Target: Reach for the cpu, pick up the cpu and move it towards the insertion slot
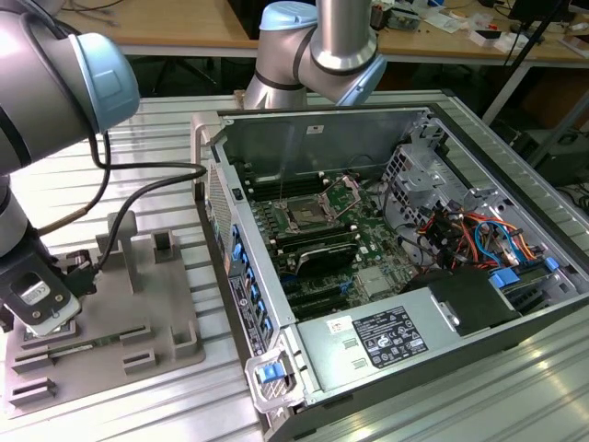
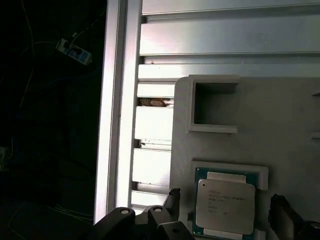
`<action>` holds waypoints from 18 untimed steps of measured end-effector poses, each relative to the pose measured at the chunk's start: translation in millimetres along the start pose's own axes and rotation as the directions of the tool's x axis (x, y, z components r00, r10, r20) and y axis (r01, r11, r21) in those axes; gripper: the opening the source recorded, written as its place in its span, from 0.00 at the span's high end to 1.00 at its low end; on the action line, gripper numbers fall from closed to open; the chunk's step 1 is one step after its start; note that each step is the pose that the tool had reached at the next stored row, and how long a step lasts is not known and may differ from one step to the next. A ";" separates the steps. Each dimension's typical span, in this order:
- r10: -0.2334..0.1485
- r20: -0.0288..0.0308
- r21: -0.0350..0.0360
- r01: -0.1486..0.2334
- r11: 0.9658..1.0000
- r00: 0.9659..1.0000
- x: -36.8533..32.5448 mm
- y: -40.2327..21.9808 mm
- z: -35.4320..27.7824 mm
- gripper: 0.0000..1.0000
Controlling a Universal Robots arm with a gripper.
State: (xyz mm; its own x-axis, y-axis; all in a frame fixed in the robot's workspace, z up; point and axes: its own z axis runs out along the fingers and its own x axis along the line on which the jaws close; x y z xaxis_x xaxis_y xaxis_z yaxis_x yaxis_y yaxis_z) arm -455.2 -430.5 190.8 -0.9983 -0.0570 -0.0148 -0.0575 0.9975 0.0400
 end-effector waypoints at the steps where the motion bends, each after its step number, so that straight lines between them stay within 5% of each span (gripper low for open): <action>1: 0.001 0.000 0.000 -0.001 1.000 1.000 0.0 -0.1 1.7 0.22; 7: 0.004 0.000 0.000 -0.004 1.000 1.000 0.0 -0.2 3.7 0.23; 13: 0.015 0.001 0.000 -0.015 1.000 1.000 -0.3 -0.1 3.9 0.39; 18: 0.019 0.001 0.000 -0.019 1.000 1.000 -0.7 -0.1 1.0 0.39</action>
State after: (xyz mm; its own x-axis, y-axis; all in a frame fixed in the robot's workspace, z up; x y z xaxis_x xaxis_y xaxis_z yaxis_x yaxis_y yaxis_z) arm -454.5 -430.5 189.8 -0.9992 -0.0376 -0.0145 -0.0382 0.9985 0.0399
